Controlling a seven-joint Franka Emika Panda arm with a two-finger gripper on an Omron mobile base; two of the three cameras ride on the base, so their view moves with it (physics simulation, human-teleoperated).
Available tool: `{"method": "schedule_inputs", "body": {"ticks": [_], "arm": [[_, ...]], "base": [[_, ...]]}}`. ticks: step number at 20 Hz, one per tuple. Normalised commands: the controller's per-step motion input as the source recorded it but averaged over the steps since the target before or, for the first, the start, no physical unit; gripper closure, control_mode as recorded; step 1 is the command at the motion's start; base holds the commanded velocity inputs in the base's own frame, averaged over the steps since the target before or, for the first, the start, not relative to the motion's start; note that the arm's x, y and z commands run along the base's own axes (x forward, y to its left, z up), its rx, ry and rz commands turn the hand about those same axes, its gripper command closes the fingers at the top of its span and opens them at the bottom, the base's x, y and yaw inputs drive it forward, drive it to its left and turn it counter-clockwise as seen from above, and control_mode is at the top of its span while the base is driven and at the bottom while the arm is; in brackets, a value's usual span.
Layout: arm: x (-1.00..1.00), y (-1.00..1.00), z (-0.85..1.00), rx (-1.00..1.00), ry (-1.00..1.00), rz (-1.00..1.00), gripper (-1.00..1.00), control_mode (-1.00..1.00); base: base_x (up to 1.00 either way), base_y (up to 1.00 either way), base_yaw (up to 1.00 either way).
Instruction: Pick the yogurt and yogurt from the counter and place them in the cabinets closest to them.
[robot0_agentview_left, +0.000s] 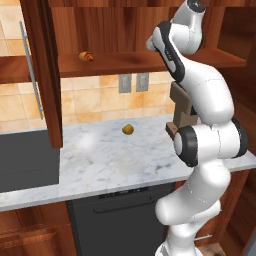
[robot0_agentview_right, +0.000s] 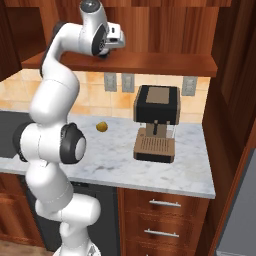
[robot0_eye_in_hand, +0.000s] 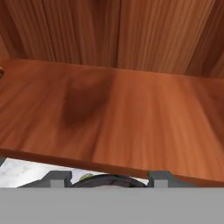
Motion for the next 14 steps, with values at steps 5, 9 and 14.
{"method": "schedule_inputs", "body": {"ticks": [5,9,14], "arm": [[0.24,0.00,-0.20,-0.01,0.03,0.00,1.00,-1.00],[0.28,0.00,-0.19,-0.02,0.03,0.00,1.00,-1.00],[0.42,0.00,-0.06,0.00,0.01,0.00,1.00,-1.00]], "base": [[0.00,0.00,0.00],[0.00,0.00,0.00],[0.00,0.00,0.00]]}}
